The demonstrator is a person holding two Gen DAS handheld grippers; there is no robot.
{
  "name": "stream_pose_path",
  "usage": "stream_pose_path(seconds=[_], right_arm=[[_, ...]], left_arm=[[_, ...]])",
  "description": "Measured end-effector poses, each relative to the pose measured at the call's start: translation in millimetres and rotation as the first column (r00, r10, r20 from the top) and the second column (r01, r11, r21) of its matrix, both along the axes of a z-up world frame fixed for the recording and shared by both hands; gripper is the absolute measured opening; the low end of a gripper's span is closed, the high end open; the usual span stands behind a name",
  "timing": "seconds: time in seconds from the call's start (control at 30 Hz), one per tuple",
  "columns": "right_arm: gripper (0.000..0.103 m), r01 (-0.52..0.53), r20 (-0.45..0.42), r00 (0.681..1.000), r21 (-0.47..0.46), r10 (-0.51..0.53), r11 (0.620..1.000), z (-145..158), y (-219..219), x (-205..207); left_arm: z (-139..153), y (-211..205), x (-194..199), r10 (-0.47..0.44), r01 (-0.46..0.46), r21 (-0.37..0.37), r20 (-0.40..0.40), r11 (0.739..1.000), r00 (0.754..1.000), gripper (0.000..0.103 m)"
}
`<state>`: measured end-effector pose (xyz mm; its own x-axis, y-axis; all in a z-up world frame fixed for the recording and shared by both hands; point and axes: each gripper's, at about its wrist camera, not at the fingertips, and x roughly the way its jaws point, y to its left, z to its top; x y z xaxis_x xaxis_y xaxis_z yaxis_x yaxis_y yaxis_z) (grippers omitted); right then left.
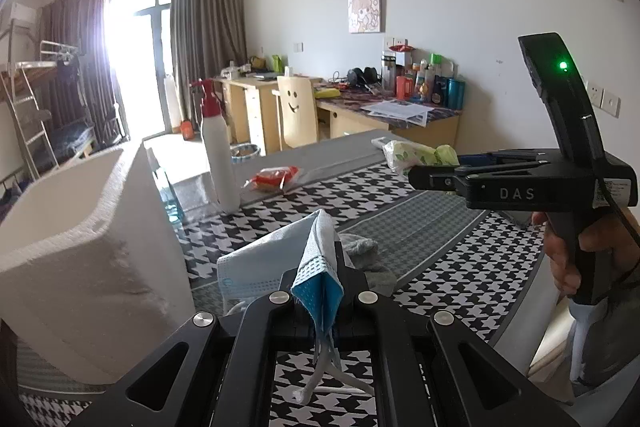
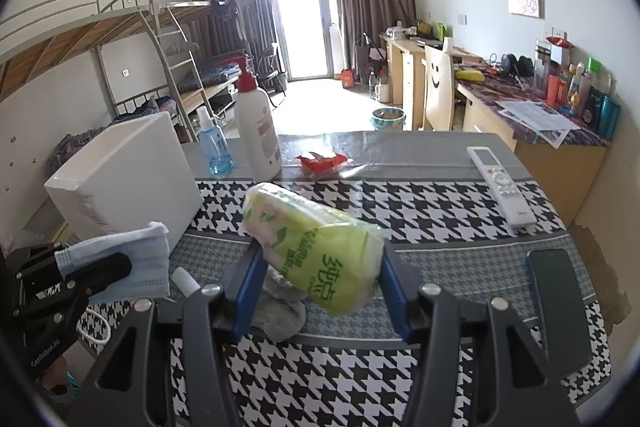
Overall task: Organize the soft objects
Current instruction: 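Carry the blue mask and green tissue pack over the white foam box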
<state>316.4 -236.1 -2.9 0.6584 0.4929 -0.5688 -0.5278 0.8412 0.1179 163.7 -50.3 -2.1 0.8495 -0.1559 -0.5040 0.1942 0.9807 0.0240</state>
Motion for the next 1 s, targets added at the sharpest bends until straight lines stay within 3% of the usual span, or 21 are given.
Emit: stream_pose_path(seconds=[0.5,1.0], right_arm=[[0.059,-0.05,0.082,0.996,0.031,0.047,0.998,20,6,-26],[0.059,-0.069,0.16,0.985,0.047,0.061,0.997,36,14,-42]], left_arm=[[26,2,-17,0.058,-0.062,0.041,0.089,0.997,0.994,0.005],[49,19,-17,0.154,-0.154,-0.011,0.152,0.988,0.976,0.005]])
